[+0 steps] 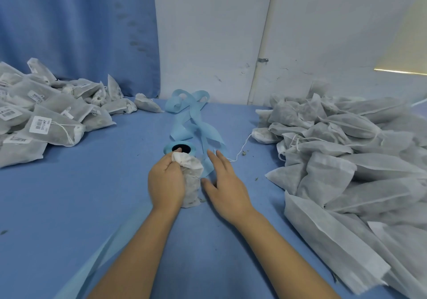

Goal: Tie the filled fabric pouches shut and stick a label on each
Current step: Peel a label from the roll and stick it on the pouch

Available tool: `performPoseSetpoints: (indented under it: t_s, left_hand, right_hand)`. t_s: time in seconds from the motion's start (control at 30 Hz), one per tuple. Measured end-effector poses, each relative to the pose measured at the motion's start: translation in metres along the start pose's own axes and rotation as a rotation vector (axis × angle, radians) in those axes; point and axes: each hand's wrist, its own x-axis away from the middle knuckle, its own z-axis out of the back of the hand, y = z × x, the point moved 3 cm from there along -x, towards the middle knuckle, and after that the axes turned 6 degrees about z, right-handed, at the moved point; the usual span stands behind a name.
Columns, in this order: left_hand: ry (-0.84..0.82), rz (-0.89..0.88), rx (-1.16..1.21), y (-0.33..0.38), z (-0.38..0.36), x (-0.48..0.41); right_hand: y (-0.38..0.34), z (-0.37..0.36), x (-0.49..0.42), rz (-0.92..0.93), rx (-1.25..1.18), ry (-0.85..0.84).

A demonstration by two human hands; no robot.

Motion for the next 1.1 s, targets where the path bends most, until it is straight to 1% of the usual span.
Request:
performPoseSetpoints:
  t_s: [0.1, 0.17, 0.27, 0.37, 0.47, 0.53, 0.6, 0.73, 0.87, 0.93, 1.0, 1.1]
  left_hand:
    - [-0.007, 0.010, -0.010, -0.002, 0.000, -0.001]
    - [-0.008, 0.005, -0.009, -0.002, 0.000, 0.000]
    - [-0.026, -0.017, -0.001, -0.002, -0.001, 0.000]
    - [-0.165, -0.075, 0.019, -0.003, -0.005, 0.002]
    - [-0.287, -0.217, -0.138, 0.001, -0.011, 0.010]
    - [-0.335, -0.251, -0.233, 0.006, -0.014, 0.015]
    - [-0.349, -0.246, -0.270, 0.007, -0.015, 0.017]
    - [-0.342, -0.207, -0.260, 0.000, -0.015, 0.012]
    - [-0.392, -0.124, -0.133, 0.001, -0.015, 0.012]
    - [-0.402, -0.102, -0.076, 0.004, -0.015, 0.012]
    - [-0.417, -0.096, -0.015, 0.007, -0.014, 0.013]
    - [-0.445, -0.073, 0.056, 0.010, -0.015, 0.015]
  right_hand:
    - [-0.005, -0.003, -0.010, -0.006, 0.205, -0.034]
    - [-0.007, -0.004, -0.014, -0.018, 0.245, -0.016]
    - [-0.008, -0.001, -0.014, -0.024, 0.157, 0.085]
    - [-0.005, 0.007, -0.010, -0.005, 0.145, 0.184]
    - [0.003, 0.018, -0.008, -0.002, 0.174, 0.261]
    - [0.011, 0.024, -0.006, -0.013, 0.184, 0.316]
    - [0.016, 0.030, -0.003, -0.017, 0.169, 0.371]
    - [0.022, 0.032, 0.000, -0.046, 0.090, 0.455]
    - [0.020, 0.032, 0.000, -0.041, 0.009, 0.602]
    - [0.020, 0.028, -0.001, -0.051, -0.173, 0.582]
    - [0.021, 0.021, -0.002, -0.098, -0.373, 0.476]
    - [0.023, 0.016, -0.005, -0.105, -0.468, 0.321]
